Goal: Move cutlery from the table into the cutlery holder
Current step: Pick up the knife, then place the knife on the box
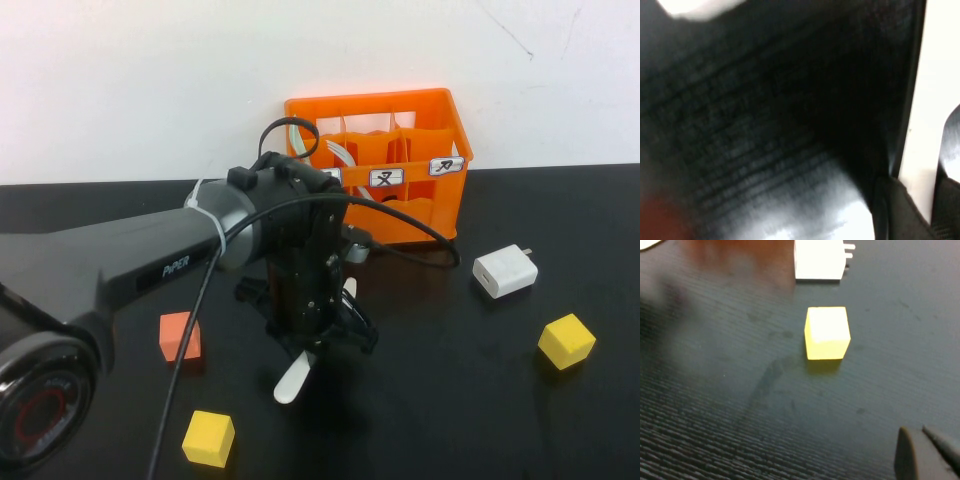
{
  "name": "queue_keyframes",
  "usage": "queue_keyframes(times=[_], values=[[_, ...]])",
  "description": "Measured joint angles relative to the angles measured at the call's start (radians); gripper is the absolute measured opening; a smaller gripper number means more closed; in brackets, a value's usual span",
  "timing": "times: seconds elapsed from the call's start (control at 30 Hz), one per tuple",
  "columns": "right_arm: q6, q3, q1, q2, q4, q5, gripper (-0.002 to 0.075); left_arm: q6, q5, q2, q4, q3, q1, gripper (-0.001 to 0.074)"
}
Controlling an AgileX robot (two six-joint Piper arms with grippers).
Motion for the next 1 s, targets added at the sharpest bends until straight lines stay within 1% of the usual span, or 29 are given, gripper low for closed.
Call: queue_keyframes(times=[0.13,0.47,0.67,0.83,1.0], values=[[0.0,0.0,0.0,0.0,0.0,0.0,-0.0002,0.0,0.014,-0.048,-0.057,0.005,0.0,0.0124],[0.0,0.0,0.0,0.0,0.0,0.0,-0.0002,0.08,0.0,-0.211,-0.208,0.005,0.0,0.0124],[0.0,0.0,0.0,0.0,0.0,-0.007,-0.0002,0.097,-0.193,-0.24,-0.319,0.005,0.0,0.0124],[0.0,0.0,0.0,0.0,0.0,-0.007,-0.0002,0.099,-0.423,-0.24,-0.36,0.007,0.0,0.0124],[0.0,0.0,0.0,0.0,0.0,-0.007,-0.0002,0.119,-0.667,-0.24,-0.361,0.009,0.0,0.0124]])
